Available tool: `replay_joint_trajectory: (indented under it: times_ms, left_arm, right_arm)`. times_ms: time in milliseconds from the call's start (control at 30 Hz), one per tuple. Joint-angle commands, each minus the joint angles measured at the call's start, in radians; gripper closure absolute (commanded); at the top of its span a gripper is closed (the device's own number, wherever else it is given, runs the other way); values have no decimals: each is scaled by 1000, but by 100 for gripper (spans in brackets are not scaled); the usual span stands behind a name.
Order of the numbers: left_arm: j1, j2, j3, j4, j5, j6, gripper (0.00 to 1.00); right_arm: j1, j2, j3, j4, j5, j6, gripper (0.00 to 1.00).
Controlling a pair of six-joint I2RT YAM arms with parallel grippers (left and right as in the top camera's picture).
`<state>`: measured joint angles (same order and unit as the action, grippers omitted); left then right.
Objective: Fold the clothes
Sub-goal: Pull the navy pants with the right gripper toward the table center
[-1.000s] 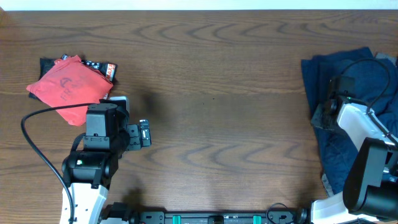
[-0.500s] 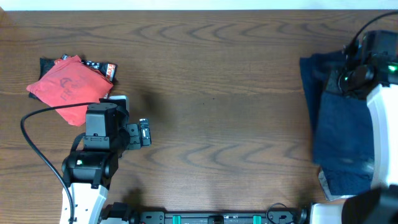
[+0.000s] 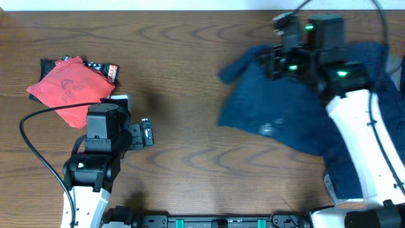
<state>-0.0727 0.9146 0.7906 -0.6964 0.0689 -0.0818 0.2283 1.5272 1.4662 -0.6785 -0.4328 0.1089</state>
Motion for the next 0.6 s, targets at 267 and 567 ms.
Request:
replay_joint_trajectory:
  times_ms: [267,567]
  left_arm:
    - [6,2,19,82,167,-105,2]
    - [-66,171,18,182,268,-304,2]
  right_arm:
    - [-6,31,12,-300,548,187,1]
    - [-236,31,12,-499,534,207,1]
